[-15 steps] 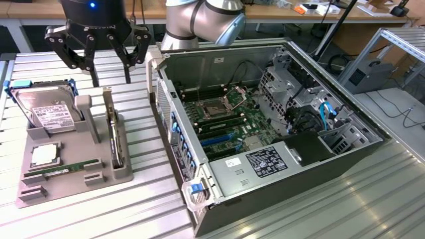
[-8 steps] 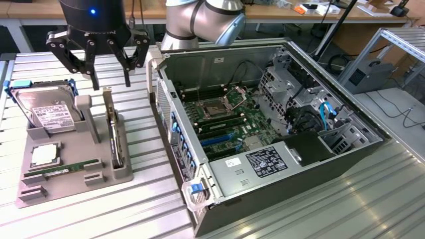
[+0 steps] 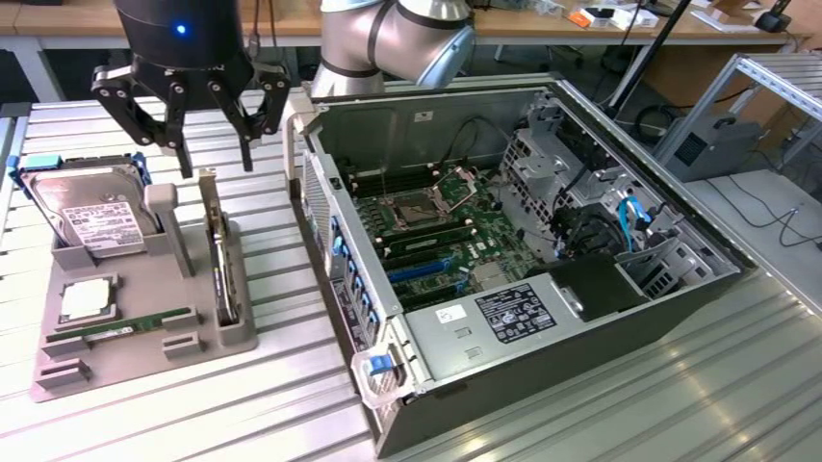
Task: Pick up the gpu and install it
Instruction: 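Pick up the gpu and move the gpu toward the slot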
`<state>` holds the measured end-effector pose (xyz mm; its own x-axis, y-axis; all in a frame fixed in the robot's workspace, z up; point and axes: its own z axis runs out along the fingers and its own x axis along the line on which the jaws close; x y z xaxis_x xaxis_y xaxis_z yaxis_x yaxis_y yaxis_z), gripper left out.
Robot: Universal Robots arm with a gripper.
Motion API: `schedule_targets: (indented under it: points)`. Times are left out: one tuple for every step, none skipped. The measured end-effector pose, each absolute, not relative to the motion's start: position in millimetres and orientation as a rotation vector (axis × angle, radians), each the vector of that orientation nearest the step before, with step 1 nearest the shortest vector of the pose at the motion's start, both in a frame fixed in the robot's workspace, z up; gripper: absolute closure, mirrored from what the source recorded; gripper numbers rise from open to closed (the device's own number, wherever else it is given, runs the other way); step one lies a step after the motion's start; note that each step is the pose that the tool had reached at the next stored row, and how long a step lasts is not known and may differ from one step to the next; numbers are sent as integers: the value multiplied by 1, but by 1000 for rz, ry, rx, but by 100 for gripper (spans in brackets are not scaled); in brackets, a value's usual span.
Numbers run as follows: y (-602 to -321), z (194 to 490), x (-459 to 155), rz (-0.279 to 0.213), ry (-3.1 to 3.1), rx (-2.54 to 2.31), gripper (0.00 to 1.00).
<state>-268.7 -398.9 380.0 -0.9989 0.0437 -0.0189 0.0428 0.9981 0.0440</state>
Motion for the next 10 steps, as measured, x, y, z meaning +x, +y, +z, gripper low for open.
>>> schedule_targets:
  points:
    - [-399, 379, -269, 68, 3120, 68, 43]
    - [-399, 377, -269, 68, 3120, 68, 43]
    - [-399, 376, -269, 68, 3120, 68, 43]
    - [-399, 375, -269, 68, 3120, 68, 43]
    - [-399, 374, -269, 68, 3120, 68, 43]
    - [-399, 373, -269, 68, 3120, 68, 43]
    - [-399, 372, -269, 68, 3120, 68, 43]
    - [-399, 372, -269, 68, 3120, 68, 43]
    - [-399, 371, -269, 68, 3120, 68, 43]
    - [-399, 371, -269, 68, 3120, 68, 43]
